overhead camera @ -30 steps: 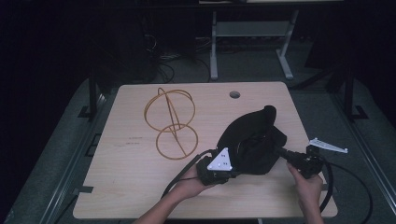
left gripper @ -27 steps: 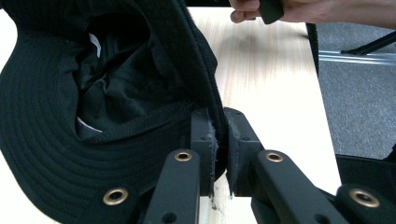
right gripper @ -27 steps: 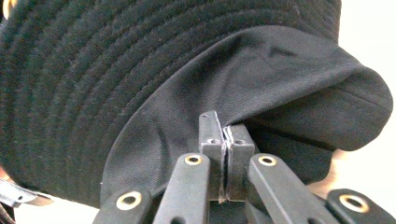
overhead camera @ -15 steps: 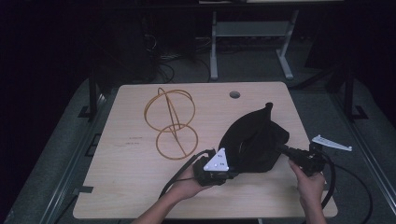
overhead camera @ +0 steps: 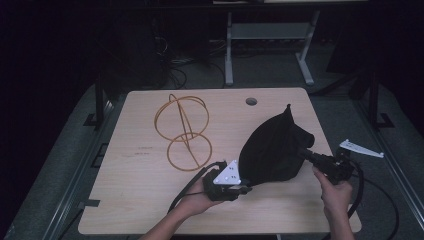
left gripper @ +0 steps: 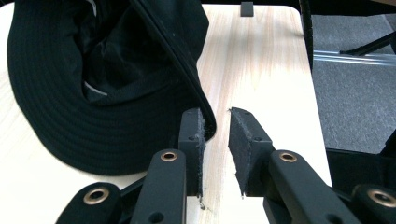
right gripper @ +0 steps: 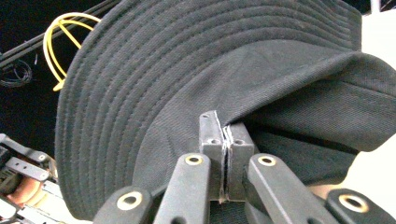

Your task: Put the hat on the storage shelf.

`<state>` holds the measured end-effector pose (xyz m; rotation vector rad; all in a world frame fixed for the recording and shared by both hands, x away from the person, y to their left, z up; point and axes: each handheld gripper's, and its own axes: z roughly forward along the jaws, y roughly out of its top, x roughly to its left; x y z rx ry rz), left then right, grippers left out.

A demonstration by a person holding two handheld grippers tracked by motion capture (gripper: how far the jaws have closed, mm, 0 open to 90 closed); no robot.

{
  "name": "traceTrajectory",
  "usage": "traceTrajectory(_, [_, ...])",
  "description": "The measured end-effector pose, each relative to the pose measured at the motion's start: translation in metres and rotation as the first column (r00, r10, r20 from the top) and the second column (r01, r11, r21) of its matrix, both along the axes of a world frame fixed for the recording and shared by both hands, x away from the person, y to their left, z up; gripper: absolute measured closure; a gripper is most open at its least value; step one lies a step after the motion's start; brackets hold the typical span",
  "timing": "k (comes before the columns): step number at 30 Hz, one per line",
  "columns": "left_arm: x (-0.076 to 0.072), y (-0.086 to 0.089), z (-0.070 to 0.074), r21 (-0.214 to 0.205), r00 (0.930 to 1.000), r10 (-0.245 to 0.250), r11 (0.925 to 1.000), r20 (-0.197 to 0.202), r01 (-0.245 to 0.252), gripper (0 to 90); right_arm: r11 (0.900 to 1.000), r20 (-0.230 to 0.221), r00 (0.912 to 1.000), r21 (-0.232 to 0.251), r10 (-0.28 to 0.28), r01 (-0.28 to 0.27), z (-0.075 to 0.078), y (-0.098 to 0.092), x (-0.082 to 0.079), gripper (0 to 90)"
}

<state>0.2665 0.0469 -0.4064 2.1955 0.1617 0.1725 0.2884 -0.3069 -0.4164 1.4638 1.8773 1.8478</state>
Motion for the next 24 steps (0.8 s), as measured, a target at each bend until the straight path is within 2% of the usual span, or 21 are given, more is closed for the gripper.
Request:
traceTrajectory(6, [-0.001,0.006,-0.003,0.006,1.0000,0.002,1.0000,-0.009,-0.002,71.5,0.9999,0.013,0.9998,0.006,0.013,-0.013,0.009,0.001,0.002,88.7])
traceTrajectory(17, [-0.003,0.017,-0.006,0.013,0.9999,0.014,0.9998,-0.009,-0.014,68.4,0.9991,0.041,0.9988,-0.033,0.027,-0.026,0.030,0.003,0.005,88.8])
traceTrajectory(20, [-0.004,0.020,-0.007,0.005,0.9996,0.013,0.9999,-0.024,-0.013,67.5,0.9988,0.045,0.9985,-0.039,0.031,-0.029,0.033,0.003,0.006,88.7])
traceTrajectory(24, [-0.007,0.023,-0.008,0.011,0.9997,0.004,0.9999,-0.024,-0.003,65.0,0.9980,0.051,0.9982,-0.055,0.033,-0.030,0.040,0.005,0.007,88.7])
